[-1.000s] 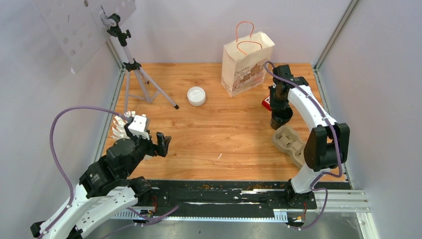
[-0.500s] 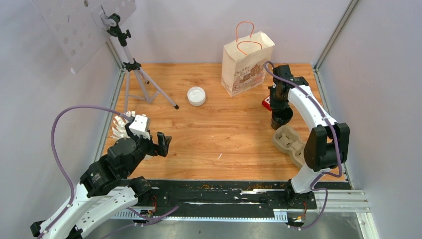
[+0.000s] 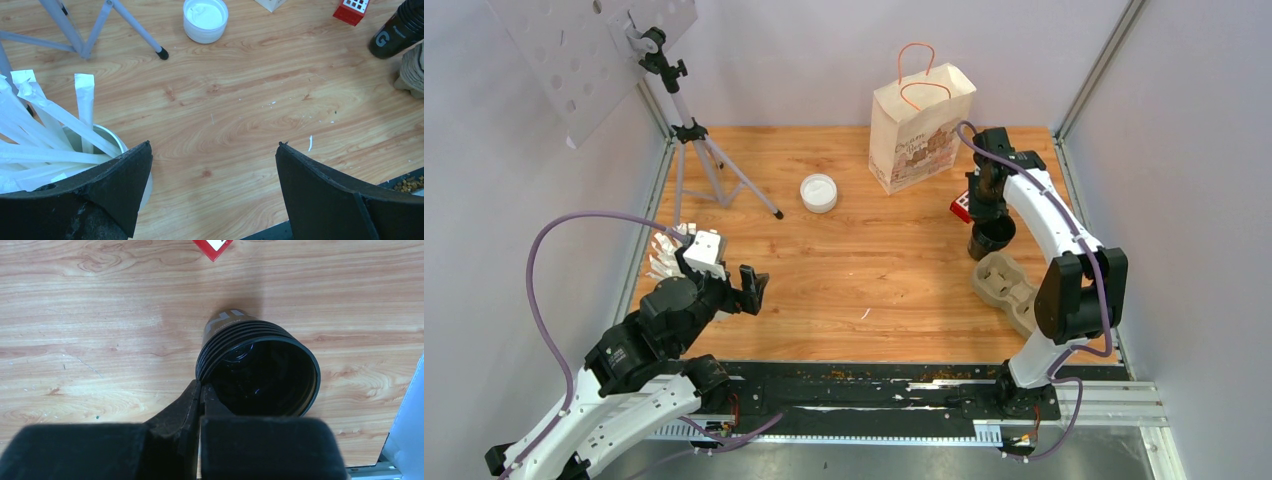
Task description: Pack the takeout coffee
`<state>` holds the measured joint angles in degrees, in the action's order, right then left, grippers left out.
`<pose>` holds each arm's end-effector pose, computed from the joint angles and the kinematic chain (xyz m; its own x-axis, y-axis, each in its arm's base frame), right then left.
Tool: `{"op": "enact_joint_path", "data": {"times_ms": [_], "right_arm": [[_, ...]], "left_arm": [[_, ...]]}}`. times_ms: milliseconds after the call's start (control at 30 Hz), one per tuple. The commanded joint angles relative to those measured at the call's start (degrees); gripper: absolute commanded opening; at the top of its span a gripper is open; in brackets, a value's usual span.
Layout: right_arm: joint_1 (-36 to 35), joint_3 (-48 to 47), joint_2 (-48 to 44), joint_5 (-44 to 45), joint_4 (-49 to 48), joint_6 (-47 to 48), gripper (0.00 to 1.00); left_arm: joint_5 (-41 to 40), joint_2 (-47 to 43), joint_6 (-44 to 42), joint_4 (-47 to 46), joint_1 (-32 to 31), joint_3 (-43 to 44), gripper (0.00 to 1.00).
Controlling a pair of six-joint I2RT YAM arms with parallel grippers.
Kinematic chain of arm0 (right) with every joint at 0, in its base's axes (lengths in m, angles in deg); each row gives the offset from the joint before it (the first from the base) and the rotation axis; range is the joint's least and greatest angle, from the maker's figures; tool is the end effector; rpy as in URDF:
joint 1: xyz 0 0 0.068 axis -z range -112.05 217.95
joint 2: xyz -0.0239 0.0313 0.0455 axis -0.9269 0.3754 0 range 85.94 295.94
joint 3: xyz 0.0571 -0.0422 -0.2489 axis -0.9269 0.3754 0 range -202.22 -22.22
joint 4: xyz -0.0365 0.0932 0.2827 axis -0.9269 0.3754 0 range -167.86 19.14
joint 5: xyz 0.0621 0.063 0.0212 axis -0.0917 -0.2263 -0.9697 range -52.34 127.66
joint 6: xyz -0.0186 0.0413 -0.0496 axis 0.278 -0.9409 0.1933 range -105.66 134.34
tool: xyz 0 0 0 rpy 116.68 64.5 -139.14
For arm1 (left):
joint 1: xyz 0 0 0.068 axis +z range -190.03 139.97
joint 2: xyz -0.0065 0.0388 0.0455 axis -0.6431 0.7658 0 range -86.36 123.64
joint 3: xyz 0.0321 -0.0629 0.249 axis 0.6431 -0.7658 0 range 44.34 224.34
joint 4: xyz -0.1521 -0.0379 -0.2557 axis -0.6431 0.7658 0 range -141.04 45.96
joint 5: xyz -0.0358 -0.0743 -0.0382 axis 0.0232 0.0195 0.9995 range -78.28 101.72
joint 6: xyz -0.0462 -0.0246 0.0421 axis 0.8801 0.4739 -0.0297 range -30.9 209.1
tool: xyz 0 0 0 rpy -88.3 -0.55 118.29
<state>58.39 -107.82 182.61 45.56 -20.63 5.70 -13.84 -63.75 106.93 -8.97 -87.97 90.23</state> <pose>0.3838 0.0572 0.2472 -0.9230 -0.0046 -0.3848 0.0245 0.9972 -0.0708 0.1137 -0.0916 0.3379 -0.3266 -0.0503 -0.9438 0.3112 0.9372 -0.1577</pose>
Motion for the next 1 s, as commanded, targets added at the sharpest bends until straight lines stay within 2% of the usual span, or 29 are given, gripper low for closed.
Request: {"op": "enact_joint_path", "data": {"times_ms": [0,500,800,967], "right_arm": [[0.24,-3.83,-1.56,0.49,1.27,0.65,0.00],[0.25,-9.57,-0.86,4.25,8.13,1.80,0.00],[0.06,-19.65,-1.49,5.51,15.22,2.44,0.00],[-0.62,-23.37,-3.37,3.96,15.68,4.16,0.00]], "left_arm": [[0.04,0.42,-0.60,-2.36,-0.13,0.12,1.00],[0.21,0.42,-0.64,-2.50,-0.13,0.08,1.00],[-0.05,0.34,-0.60,-2.39,-0.16,0.08,1.00],[-0.22,0.26,-0.60,-2.38,-0.13,0.08,1.00]]}}
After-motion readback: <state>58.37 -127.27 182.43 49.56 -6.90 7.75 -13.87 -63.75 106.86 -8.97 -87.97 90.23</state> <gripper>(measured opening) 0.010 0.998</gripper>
